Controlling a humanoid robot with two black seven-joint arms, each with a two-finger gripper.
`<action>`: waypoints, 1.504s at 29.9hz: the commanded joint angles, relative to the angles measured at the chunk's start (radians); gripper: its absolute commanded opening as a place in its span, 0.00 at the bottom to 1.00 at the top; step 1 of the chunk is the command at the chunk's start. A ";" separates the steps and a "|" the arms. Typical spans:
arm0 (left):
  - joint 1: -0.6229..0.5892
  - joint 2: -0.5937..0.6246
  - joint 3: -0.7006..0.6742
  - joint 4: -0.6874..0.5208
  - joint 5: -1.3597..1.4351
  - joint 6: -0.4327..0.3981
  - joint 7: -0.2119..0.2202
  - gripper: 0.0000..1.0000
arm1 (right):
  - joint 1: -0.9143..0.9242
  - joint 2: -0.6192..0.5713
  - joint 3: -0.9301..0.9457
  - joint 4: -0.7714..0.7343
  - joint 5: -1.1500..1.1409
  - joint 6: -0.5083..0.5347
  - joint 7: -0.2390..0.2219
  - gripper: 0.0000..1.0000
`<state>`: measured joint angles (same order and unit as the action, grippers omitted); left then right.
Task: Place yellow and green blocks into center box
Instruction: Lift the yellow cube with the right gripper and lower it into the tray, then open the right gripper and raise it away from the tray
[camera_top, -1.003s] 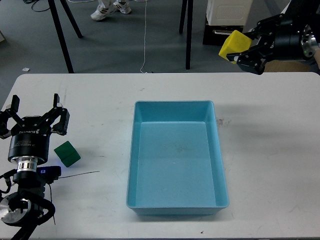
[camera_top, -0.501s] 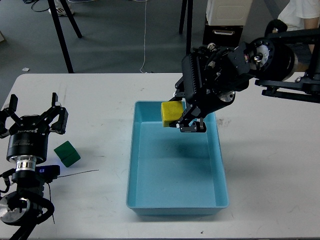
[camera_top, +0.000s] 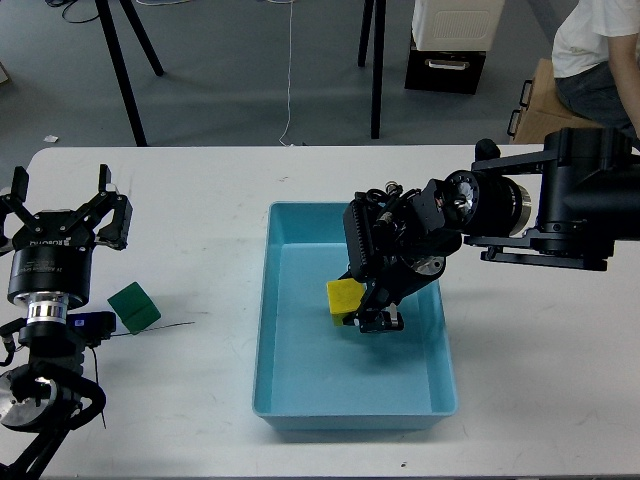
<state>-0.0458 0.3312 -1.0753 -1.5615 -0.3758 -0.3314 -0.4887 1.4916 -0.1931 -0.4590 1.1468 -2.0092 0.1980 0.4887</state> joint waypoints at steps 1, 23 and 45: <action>-0.018 0.012 0.003 0.008 0.014 0.000 0.000 1.00 | -0.005 -0.008 0.002 -0.015 0.075 0.000 0.000 0.96; -0.310 0.511 0.002 0.241 0.675 0.048 0.000 1.00 | -0.241 -0.009 0.908 -0.053 0.325 -0.003 0.000 0.98; -0.430 0.560 0.179 0.261 2.270 0.192 0.000 1.00 | -0.689 -0.153 1.430 0.146 0.787 -0.100 0.000 0.98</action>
<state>-0.4739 0.8422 -0.9855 -1.2935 1.8380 -0.1390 -0.4893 0.8983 -0.2820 0.8956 1.2106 -1.2236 0.0986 0.4887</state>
